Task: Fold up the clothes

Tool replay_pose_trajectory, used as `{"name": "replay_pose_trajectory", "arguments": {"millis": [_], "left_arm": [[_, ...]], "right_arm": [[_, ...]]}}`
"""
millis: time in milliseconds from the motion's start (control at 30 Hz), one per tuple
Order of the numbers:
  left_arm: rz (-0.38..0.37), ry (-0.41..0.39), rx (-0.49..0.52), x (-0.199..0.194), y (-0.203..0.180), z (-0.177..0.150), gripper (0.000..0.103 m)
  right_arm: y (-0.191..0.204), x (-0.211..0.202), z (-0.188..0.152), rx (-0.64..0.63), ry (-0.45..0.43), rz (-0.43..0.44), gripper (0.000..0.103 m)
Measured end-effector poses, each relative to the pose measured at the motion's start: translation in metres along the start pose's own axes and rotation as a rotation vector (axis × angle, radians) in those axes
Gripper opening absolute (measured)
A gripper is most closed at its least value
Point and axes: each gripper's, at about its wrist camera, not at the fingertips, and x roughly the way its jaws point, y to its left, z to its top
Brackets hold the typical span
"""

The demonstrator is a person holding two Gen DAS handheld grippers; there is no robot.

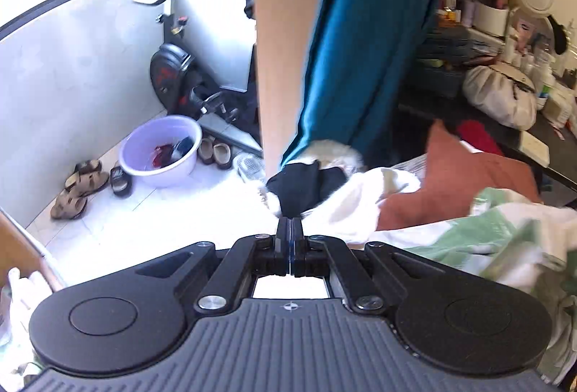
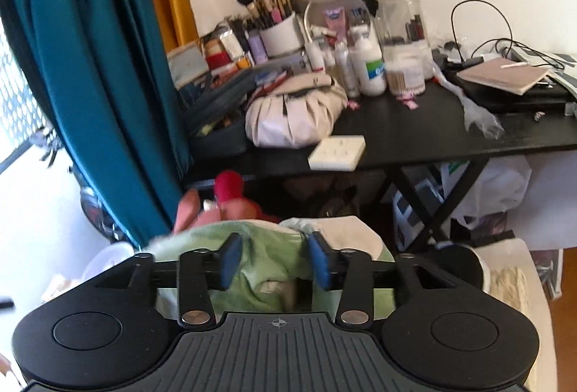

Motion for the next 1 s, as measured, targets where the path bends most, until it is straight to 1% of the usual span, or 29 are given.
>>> {"name": "replay_pose_trajectory", "arguments": {"millis": [67, 100, 133, 167, 200, 233, 300, 333, 367, 433, 467, 500, 533, 567, 633, 667, 733, 800, 867, 900, 933, 967, 1000], "left_arm": [[-0.032, 0.021, 0.045, 0.000, -0.007, -0.003, 0.005], [-0.048, 0.030, 0.072, 0.000, -0.012, -0.005, 0.014], [-0.066, 0.036, 0.100, 0.000, -0.020, -0.007, 0.029], [-0.090, 0.037, 0.127, -0.001, -0.033, -0.009, 0.038], [-0.113, 0.037, 0.155, -0.002, -0.046, -0.011, 0.057], [-0.140, 0.034, 0.185, -0.004, -0.059, -0.012, 0.066], [-0.203, 0.011, 0.254, -0.010, -0.086, -0.012, 0.069], [-0.234, -0.001, 0.289, -0.013, -0.100, -0.011, 0.073], [-0.262, -0.014, 0.328, -0.016, -0.113, -0.011, 0.075], [-0.301, -0.049, 0.427, -0.022, -0.139, -0.013, 0.078], [-0.323, -0.069, 0.489, -0.025, -0.152, -0.014, 0.080], [-0.350, -0.088, 0.556, -0.028, -0.165, -0.016, 0.083], [-0.376, -0.109, 0.624, -0.032, -0.178, -0.019, 0.086], [-0.401, -0.132, 0.692, -0.035, -0.191, -0.023, 0.088], [-0.438, -0.177, 0.820, -0.040, -0.213, -0.033, 0.091], [-0.451, -0.199, 0.881, -0.041, -0.225, -0.038, 0.091], [-0.461, -0.232, 0.985, -0.039, -0.247, -0.048, 0.092], [-0.461, -0.225, 1.068, -0.030, -0.268, -0.058, 0.092], [-0.448, -0.201, 1.142, -0.018, -0.287, -0.066, 0.092], [-0.430, -0.202, 1.170, -0.011, -0.295, -0.068, 0.088], [-0.414, -0.205, 1.181, -0.007, -0.300, -0.068, 0.059], [-0.408, -0.203, 1.179, -0.005, -0.302, -0.067, 0.038], [-0.403, -0.197, 1.165, -0.003, -0.304, -0.064, 0.013]], "right_arm": [[-0.005, -0.007, -0.018, -0.004, 0.031, -0.013, 0.058], [-0.010, -0.012, -0.027, 0.001, 0.044, -0.027, 0.060], [-0.016, -0.017, -0.037, 0.011, 0.053, -0.043, 0.062], [-0.020, -0.021, -0.047, 0.022, 0.065, -0.053, 0.062], [-0.024, -0.025, -0.057, 0.031, 0.081, -0.060, 0.062], [-0.027, -0.028, -0.067, 0.051, 0.098, -0.064, 0.062], [-0.033, -0.032, -0.088, 0.100, 0.135, -0.070, 0.063], [-0.035, -0.031, -0.097, 0.118, 0.160, -0.067, 0.063], [-0.035, -0.027, -0.105, 0.124, 0.187, -0.065, 0.063], [-0.033, -0.020, -0.118, 0.118, 0.215, -0.069, 0.063], [-0.033, -0.016, -0.122, 0.133, 0.226, -0.069, 0.063], [-0.035, -0.012, -0.125, 0.160, 0.235, -0.069, 0.062], [-0.036, -0.007, -0.129, 0.187, 0.245, -0.068, 0.055], [-0.039, -0.007, -0.130, 0.221, 0.245, -0.075, 0.035], [-0.048, -0.012, -0.130, 0.298, 0.234, -0.097, 0.007], [-0.053, -0.014, -0.130, 0.337, 0.228, -0.108, 0.007], [-0.062, -0.030, -0.128, 0.367, 0.177, -0.144, 0.006], [-0.072, -0.051, -0.126, 0.384, 0.116, -0.195, 0.005], [-0.082, -0.072, -0.124, 0.411, 0.060, -0.238, 0.005], [-0.086, -0.082, -0.122, 0.427, 0.033, -0.252, 0.004], [-0.087, -0.090, -0.119, 0.420, 0.009, -0.260, 0.004], [-0.086, -0.096, -0.116, 0.400, -0.013, -0.264, 0.004], [-0.085, -0.103, -0.112, 0.380, -0.035, -0.268, 0.004]]}}
